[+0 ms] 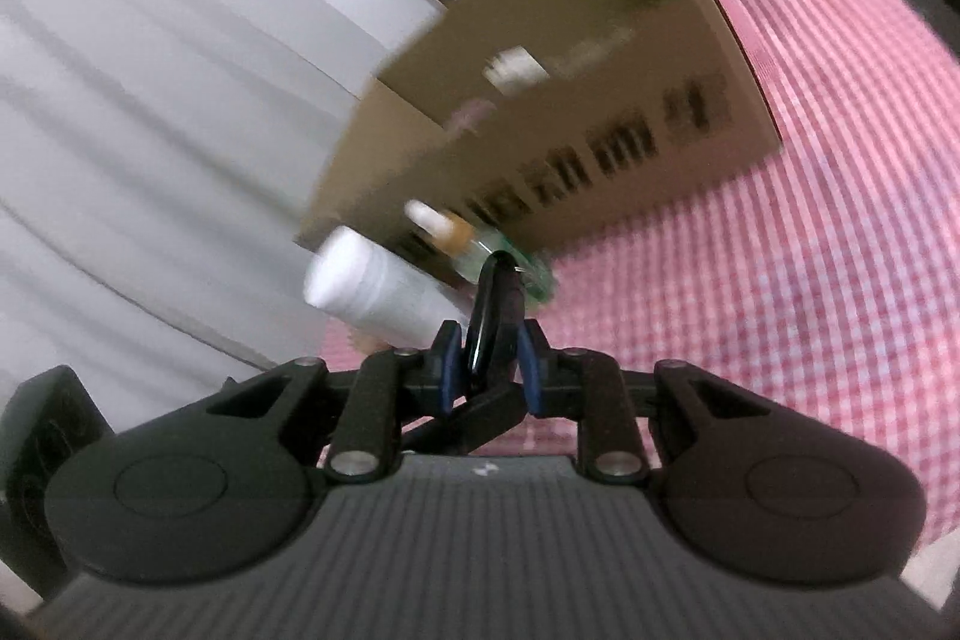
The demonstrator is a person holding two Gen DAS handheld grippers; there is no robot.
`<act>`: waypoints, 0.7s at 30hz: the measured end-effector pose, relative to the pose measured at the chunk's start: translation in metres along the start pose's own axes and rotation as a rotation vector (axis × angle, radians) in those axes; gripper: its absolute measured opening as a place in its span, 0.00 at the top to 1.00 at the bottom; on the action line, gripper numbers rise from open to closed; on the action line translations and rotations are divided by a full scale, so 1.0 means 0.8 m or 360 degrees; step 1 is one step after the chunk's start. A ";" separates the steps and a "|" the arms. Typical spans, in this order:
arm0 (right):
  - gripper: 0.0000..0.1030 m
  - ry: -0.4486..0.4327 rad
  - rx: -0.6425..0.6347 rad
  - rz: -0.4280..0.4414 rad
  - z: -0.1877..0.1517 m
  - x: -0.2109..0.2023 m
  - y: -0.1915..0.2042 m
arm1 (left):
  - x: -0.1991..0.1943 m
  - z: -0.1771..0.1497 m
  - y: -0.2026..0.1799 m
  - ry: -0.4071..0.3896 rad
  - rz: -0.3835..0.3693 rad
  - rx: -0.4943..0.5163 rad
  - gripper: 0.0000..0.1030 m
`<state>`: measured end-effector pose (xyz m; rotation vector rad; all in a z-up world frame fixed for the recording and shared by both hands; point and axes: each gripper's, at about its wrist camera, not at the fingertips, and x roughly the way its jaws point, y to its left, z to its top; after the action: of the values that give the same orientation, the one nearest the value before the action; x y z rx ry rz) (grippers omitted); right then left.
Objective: Organize rigid objects
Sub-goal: 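Carry the black oval case with the right gripper into the box and release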
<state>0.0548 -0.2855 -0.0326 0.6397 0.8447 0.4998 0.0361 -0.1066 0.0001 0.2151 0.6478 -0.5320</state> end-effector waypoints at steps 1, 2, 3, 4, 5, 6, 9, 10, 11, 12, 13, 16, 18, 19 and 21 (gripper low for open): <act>0.81 -0.0026 -0.0033 0.0011 0.006 -0.006 0.009 | -0.006 0.009 0.001 -0.0023 0.0017 0.0014 0.79; 0.81 -0.0054 -0.0069 0.0023 0.013 -0.012 0.020 | -0.013 0.020 0.003 -0.0047 0.0039 0.0026 0.79; 0.81 -0.0080 -0.0102 0.0037 0.022 -0.016 0.030 | -0.017 0.030 0.006 -0.0063 0.0056 0.0032 0.79; 0.81 -0.0098 -0.0127 0.0048 0.031 -0.018 0.037 | -0.021 0.043 0.010 -0.0075 0.0074 0.0040 0.79; 0.81 -0.0116 -0.0155 0.0061 0.041 -0.019 0.046 | -0.022 0.054 0.014 -0.0080 0.0088 0.0047 0.79; 0.81 -0.0127 -0.0174 0.0073 0.052 -0.018 0.053 | -0.022 0.067 0.019 -0.0085 0.0110 0.0056 0.79; 0.81 -0.0126 -0.0209 0.0106 0.089 -0.008 0.068 | -0.012 0.102 0.038 -0.0052 0.0144 0.0048 0.79; 0.81 -0.0112 -0.0213 0.0113 0.103 -0.003 0.070 | -0.005 0.112 0.045 -0.0031 0.0147 0.0035 0.79; 0.81 -0.0093 -0.0210 0.0118 0.118 0.005 0.072 | 0.004 0.124 0.054 0.0002 0.0147 0.0014 0.79; 0.81 -0.0066 -0.0191 0.0121 0.133 0.015 0.071 | 0.013 0.134 0.062 0.0036 0.0147 -0.0004 0.79; 0.81 -0.0041 -0.0174 0.0122 0.145 0.023 0.071 | 0.022 0.142 0.069 0.0074 0.0147 -0.0018 0.79; 0.81 0.0077 -0.0090 0.0111 0.183 0.063 0.059 | 0.062 0.162 0.098 0.0224 0.0127 -0.0100 0.79; 0.81 0.0174 -0.0005 0.0094 0.205 0.095 0.044 | 0.091 0.169 0.119 0.0335 0.0105 -0.0156 0.79; 0.81 0.0213 0.0029 0.0088 0.211 0.109 0.037 | 0.106 0.172 0.128 0.0394 0.0094 -0.0178 0.79; 0.81 0.0290 0.0093 0.0066 0.224 0.138 0.022 | 0.131 0.172 0.146 0.0491 0.0079 -0.0217 0.79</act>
<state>0.2595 -0.2593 0.0117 0.6731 1.0224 0.5786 0.2393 -0.0983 0.0456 0.1855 0.9730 -0.4076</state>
